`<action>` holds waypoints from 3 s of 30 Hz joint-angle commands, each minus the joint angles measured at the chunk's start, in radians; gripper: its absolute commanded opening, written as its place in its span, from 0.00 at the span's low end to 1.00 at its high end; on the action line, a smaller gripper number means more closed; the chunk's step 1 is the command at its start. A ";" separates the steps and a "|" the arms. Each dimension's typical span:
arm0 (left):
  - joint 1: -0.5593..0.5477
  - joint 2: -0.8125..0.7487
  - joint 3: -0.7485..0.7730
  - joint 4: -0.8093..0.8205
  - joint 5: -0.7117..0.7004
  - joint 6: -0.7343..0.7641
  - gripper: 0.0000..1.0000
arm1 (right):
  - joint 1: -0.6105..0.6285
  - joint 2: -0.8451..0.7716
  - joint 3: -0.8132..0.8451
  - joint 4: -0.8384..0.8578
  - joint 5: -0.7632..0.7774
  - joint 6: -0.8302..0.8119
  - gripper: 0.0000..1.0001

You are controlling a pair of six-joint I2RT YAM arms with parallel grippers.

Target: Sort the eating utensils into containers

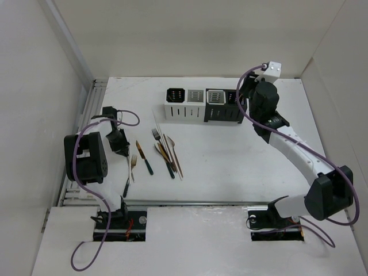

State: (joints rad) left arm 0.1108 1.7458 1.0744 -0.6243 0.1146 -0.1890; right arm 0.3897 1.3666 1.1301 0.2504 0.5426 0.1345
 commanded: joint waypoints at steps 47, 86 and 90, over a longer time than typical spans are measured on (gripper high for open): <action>-0.306 -0.117 0.809 0.098 0.238 0.026 0.00 | 0.314 0.683 0.686 0.038 -0.969 0.209 0.92; -0.295 -0.235 0.096 0.058 0.010 0.416 0.83 | -0.084 0.374 0.062 0.273 -0.070 0.080 0.00; -0.286 -0.255 0.041 0.077 -0.015 0.416 0.83 | -0.084 0.397 0.074 0.259 -0.016 0.100 0.00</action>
State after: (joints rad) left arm -0.1810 1.5543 1.1351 -0.5743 0.1196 0.2111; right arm 0.3054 1.7756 1.1465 0.4725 0.4637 0.2375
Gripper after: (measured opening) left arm 0.836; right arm 0.144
